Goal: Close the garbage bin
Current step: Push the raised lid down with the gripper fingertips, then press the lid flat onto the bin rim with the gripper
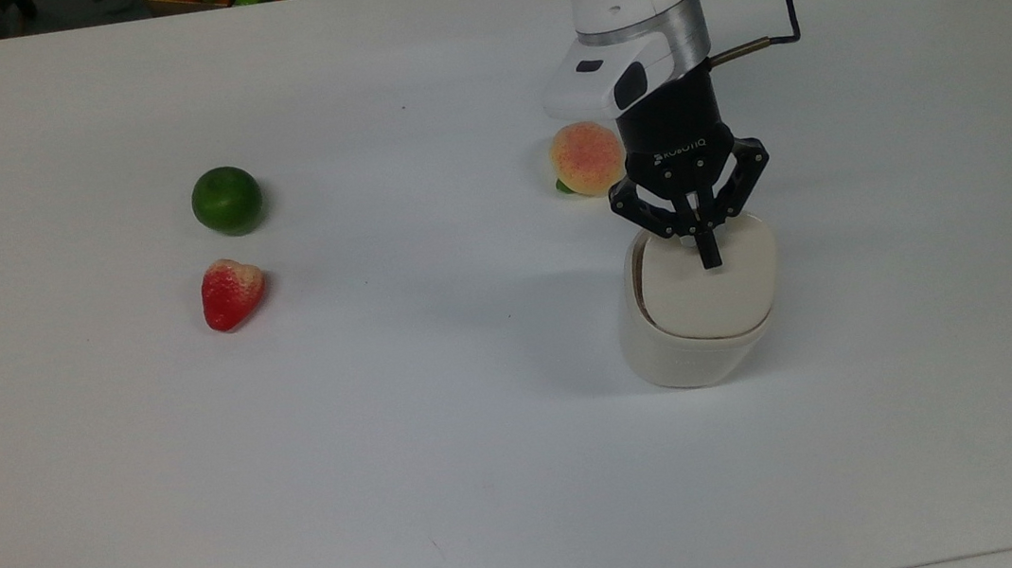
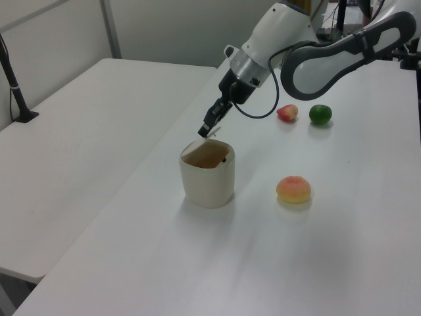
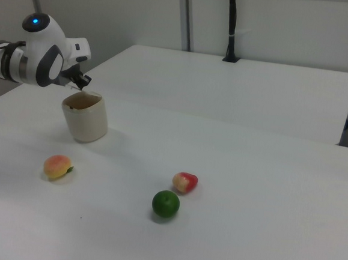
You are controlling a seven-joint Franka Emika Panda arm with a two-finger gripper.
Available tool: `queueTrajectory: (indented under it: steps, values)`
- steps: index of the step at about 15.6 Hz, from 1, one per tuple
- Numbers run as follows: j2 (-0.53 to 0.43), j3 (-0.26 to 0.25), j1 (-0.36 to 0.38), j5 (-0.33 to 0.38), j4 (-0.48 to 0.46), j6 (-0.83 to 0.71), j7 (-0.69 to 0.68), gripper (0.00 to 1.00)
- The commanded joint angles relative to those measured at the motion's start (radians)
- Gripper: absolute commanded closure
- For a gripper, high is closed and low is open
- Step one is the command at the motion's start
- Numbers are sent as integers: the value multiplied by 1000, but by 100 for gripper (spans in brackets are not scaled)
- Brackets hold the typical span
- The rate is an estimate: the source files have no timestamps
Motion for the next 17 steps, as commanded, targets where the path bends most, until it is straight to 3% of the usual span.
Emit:
queueTrajectory:
  steps: [1, 17]
  values:
    - [-35, 19, -11, -17, -47, -52, 19, 100]
    - [-7, 38, -4, -52, -109, -50, 17, 100]
